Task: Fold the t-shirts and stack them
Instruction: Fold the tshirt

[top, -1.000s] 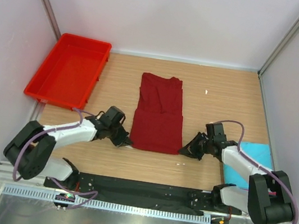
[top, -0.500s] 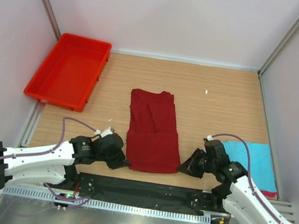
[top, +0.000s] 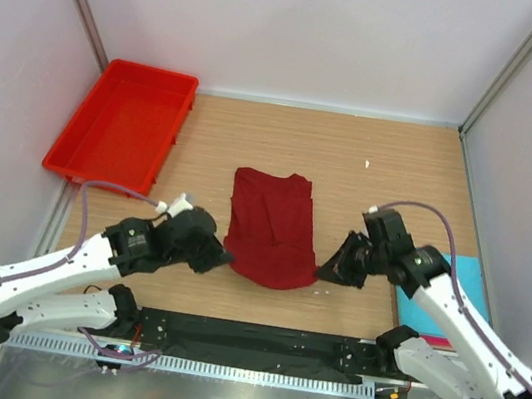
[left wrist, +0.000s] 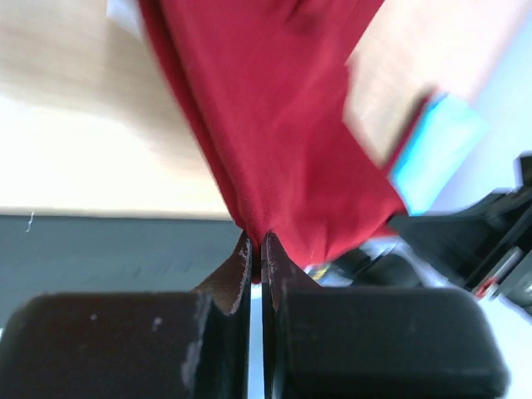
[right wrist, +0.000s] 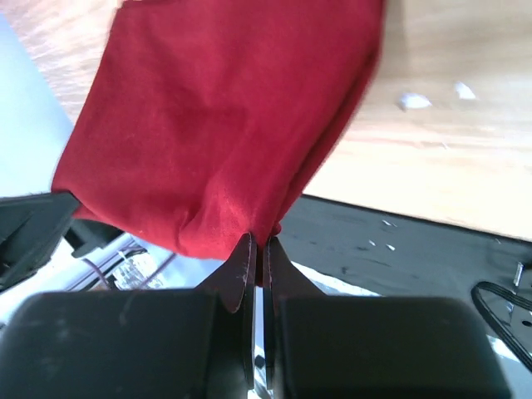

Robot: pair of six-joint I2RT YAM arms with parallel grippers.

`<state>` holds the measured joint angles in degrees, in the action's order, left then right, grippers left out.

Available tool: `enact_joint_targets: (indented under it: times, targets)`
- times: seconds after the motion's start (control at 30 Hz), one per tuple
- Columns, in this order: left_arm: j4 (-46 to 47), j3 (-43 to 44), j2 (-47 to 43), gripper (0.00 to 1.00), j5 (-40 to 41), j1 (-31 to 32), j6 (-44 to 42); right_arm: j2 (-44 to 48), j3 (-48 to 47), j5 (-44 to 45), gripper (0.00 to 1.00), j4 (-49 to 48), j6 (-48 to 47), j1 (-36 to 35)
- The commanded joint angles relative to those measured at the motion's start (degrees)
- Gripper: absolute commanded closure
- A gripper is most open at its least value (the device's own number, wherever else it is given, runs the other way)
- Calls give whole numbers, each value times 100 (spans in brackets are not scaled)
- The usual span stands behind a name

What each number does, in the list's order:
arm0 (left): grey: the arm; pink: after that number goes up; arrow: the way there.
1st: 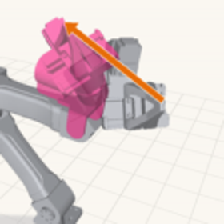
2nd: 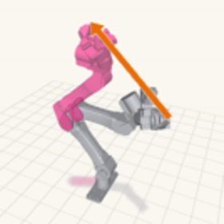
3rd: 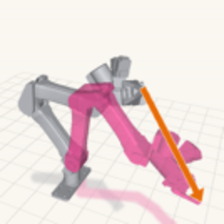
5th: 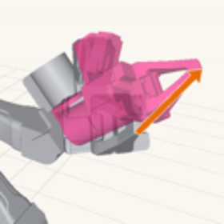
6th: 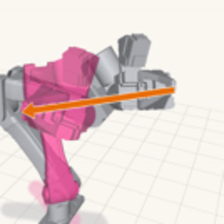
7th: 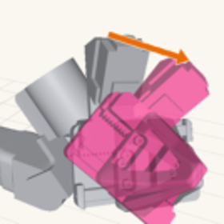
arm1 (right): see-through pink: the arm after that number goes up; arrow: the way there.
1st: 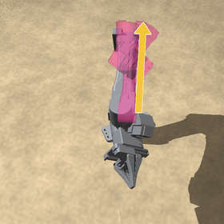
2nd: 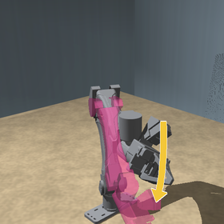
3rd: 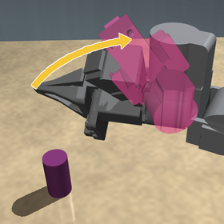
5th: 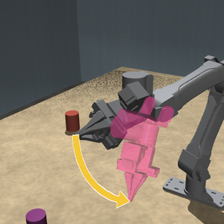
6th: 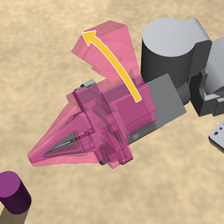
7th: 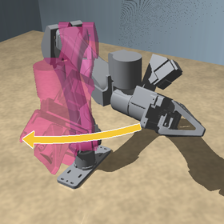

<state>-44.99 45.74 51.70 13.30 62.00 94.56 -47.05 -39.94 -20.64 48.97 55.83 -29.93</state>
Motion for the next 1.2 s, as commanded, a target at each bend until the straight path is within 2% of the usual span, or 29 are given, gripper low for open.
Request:
enact_joint_targets:
  times: [0.0, 0.1, 0.17, 0.3, 0.53, 0.83, 0.9, 0.93, 1.0, 1.03, 1.07, 1.1, 1.13, 1.17]
  targets:
    - [-239, 304, 94, 100, -192, -1105, -797, -969, -1003, -18, 99, -168, -423, 57]
    - [174, 549, 480, 100, -993, -2073, -1527, -1690, -1601, -229, 99, -248, -635, 294]
    - [315, 952, 1040, 100, -1293, -2567, -1992, -2052, -1971, -457, 99, -300, -775, 435]
    - [517, 1630, 2061, 100, -1988, -3130, -2433, -2878, -2525, -756, 99, -450, -1012, 839]
    - [738, 2895, 3468, 100, -2683, -3835, -3075, -4241, -3555, -1161, 99, -476, -1356, 1305]
    - [1036, 3679, 4813, 97, -3404, -4494, -3225, -5639, -4486, -1583, 99, -809, -1356, 1692]
    - [1159, 3942, 5260, 90, -3483, -4565, -3321, -6111, -4680, -1688, 95, -985, -1365, 1849]
    - [1342, 4195, 5462, 85, -3631, -4600, -3374, -6289, -4733, -1697, 84, -1221, -1399, 1894]
    - [1336, 4679, 6340, 79, -3799, -4723, -3741, -6945, -4977, -1679, 81, -1477, -1365, 2122]
    - [1283, 5351, 6631, 77, -3826, -4758, -3918, -7150, -5066, -1810, 75, -1991, -1339, 2210]
    - [1135, 5810, 7225, 71, -3783, -4819, -4146, -7404, -5441, -1655, 73, -2049, -1477, 2298]
    - [724, 6294, 7422, 62, -3669, -4820, -4705, -7607, -5723, -1575, 67, -1875, -1583, 2369]
    - [555, 7082, 7625, 51, -3215, -4802, -4989, -7922, -5996, -1722, 64, -1708, -1645, 2482]
    - [266, 7472, 7766, 45, -3072, -4863, -5131, -7960, -6434, -1671, 58, -1620, -1698, 2518]
